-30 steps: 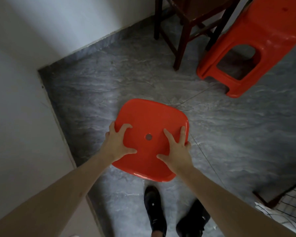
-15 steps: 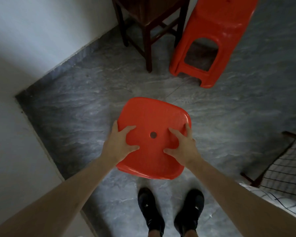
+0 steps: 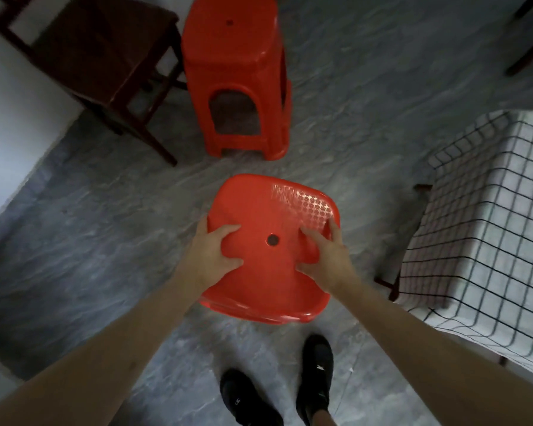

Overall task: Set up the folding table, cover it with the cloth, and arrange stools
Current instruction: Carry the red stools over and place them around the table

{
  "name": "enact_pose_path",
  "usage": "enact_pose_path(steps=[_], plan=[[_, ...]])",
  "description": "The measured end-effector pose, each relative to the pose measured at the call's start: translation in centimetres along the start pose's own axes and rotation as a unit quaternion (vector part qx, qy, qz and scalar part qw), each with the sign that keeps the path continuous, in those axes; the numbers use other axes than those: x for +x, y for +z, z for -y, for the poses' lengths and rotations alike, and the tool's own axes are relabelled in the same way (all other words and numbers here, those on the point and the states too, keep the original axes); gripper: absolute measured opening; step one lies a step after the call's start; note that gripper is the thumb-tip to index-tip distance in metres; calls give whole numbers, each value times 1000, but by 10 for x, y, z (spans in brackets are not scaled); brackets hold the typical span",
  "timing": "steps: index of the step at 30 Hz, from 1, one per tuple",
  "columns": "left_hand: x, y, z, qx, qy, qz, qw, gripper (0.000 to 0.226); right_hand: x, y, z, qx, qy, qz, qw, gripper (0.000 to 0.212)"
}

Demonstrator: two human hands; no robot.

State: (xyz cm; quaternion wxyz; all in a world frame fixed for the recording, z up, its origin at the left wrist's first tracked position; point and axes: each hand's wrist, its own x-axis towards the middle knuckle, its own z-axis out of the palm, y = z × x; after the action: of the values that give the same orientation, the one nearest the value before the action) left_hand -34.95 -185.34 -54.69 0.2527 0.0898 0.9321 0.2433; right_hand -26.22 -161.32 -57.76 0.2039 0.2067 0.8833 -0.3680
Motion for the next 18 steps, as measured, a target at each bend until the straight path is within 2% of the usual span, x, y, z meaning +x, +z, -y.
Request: enact_pose_path(steps=[9,18], plan=[[95,25,-127,13,60,19,998,66,33,-94,-63,71,66,-66,993,82],[193,63,-227,5,76,28,997,41,57,-128,-100,153,177,-147,961,75]])
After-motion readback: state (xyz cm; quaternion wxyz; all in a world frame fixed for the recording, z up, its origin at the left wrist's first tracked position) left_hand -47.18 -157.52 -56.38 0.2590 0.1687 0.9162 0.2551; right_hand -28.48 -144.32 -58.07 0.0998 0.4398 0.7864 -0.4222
